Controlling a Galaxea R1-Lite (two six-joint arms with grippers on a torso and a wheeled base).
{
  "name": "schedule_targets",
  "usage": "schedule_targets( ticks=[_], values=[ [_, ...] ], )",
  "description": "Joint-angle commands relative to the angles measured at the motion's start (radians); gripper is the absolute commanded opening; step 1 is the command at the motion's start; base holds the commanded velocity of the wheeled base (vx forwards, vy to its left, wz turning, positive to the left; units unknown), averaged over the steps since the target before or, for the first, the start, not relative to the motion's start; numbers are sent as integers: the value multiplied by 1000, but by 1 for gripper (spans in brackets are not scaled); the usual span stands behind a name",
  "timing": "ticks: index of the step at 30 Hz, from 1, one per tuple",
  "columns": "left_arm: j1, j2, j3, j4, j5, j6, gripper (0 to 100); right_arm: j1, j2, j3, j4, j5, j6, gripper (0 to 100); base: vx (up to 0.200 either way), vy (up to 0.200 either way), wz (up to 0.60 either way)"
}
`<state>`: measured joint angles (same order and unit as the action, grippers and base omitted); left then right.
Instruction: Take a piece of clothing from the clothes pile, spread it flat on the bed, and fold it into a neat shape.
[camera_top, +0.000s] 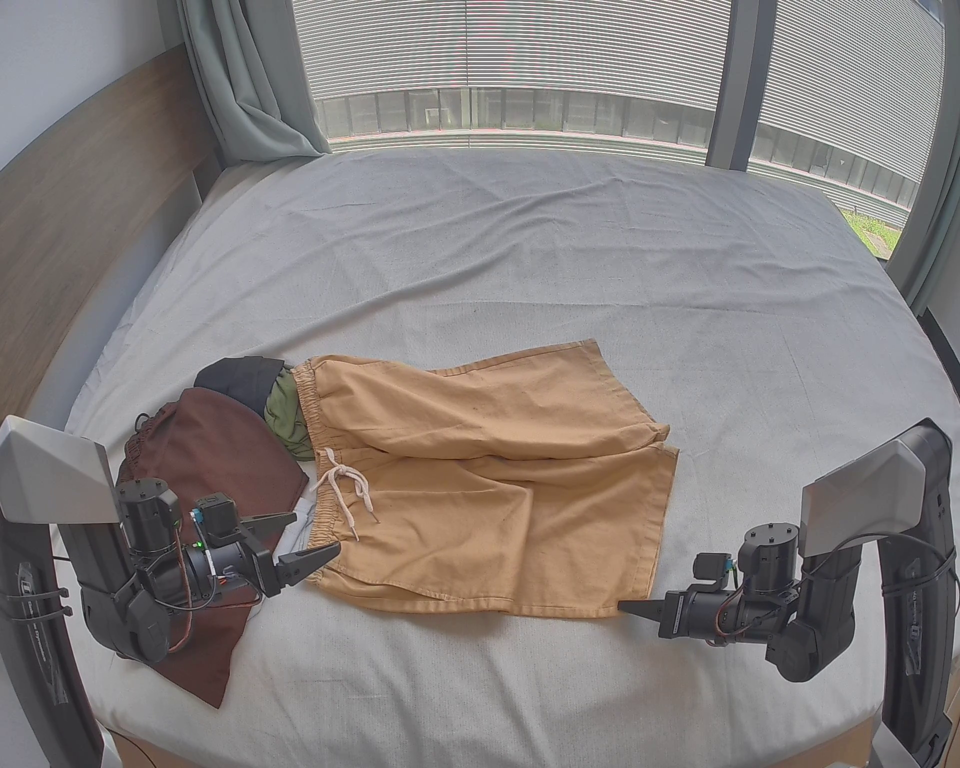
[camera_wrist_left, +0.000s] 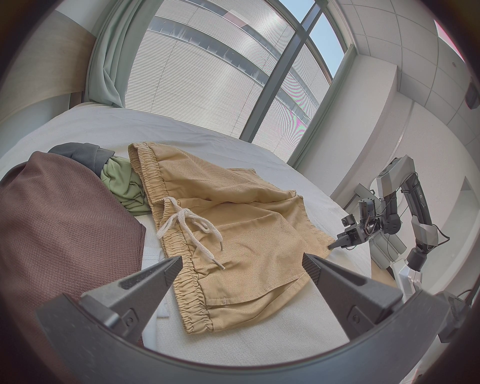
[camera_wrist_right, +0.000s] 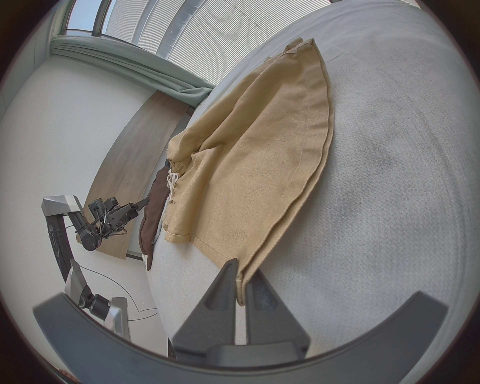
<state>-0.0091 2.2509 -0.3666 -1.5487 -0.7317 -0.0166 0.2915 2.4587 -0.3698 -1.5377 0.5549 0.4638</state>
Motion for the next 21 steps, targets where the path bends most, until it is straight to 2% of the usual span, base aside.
schedule_targets(
  ticks=[1, 7, 21],
  values=[
    [-2, 4, 2, -1, 0, 0, 100, 0, -3, 0, -2, 0, -1, 0, 0, 0, 0],
    [-2, 9, 5, -1, 0, -5, 100, 0, -1, 0, -2, -1, -1, 0, 0, 0, 0],
    [24, 98, -3, -1, -12, -108, 100, 0, 6, 0, -2, -3, -7, 0, 0, 0, 0]
  ],
)
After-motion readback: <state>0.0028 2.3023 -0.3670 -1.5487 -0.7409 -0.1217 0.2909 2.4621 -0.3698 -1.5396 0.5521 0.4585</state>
